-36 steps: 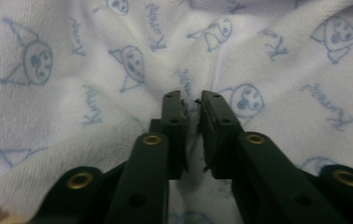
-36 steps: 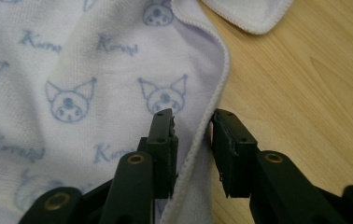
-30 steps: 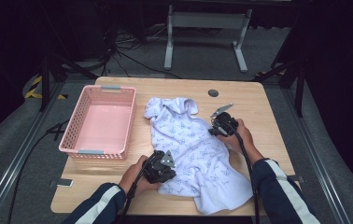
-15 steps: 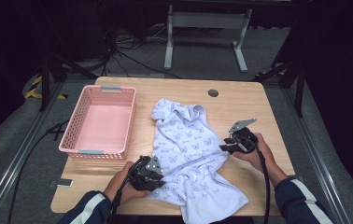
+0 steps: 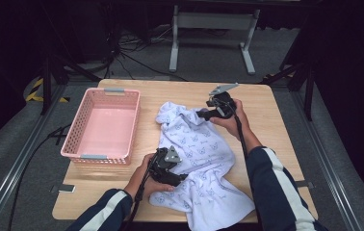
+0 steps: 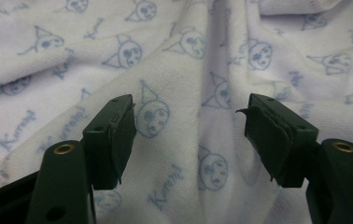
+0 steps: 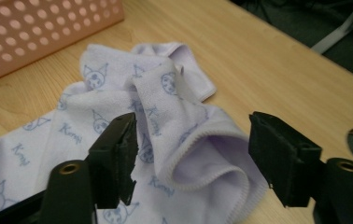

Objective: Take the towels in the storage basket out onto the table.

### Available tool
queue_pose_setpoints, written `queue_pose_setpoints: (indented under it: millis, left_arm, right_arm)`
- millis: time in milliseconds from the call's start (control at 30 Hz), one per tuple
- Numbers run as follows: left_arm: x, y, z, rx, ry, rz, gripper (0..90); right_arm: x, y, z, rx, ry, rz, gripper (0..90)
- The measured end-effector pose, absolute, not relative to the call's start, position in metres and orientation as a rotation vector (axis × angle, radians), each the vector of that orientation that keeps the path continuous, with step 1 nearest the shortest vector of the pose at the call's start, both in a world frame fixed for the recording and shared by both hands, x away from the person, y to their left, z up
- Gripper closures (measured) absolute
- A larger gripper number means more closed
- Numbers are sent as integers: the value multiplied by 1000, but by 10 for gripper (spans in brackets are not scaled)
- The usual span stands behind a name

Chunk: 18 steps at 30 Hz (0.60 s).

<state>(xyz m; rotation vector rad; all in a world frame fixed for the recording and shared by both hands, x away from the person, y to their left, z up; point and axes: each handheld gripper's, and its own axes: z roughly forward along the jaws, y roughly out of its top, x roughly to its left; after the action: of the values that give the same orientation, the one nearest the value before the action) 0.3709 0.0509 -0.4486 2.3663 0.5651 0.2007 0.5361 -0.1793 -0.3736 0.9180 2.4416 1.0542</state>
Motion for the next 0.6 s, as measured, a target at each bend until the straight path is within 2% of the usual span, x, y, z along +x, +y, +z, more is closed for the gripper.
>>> queue_pose_setpoints:
  millis: [33, 167, 267, 300, 333, 367, 433, 500, 600]
  left_arm:
    - [372, 51, -451, 2363, 570, 192, 343]
    - [373, 54, -456, 2420, 562, 188, 451]
    - [373, 57, -456, 2426, 552, 197, 539]
    - [373, 58, -456, 2430, 564, 192, 572]
    - [373, 58, -456, 2435, 551, 200, 605]
    - [373, 58, -456, 2435, 551, 200, 668]
    - [373, 60, -455, 2450, 544, 217, 701]
    - [372, 62, -453, 2459, 544, 220, 761]
    - [371, 66, -452, 2465, 539, 219, 808]
  right_arm:
    - [541, -173, -377, 914, 2449, 1008, 348]
    - [556, -160, -398, 948, 2484, 875, 357]
    - [562, -161, -412, 990, 2520, 786, 434]
    - [562, -161, -415, 991, 2536, 782, 519]
    - [561, -162, -417, 988, 2556, 793, 565]
    - [561, -162, -417, 988, 2556, 793, 565]
    - [558, -165, -422, 962, 2573, 769, 757]
    - [552, -168, -421, 913, 2569, 815, 860]
    - [544, -177, -413, 890, 2541, 870, 877]
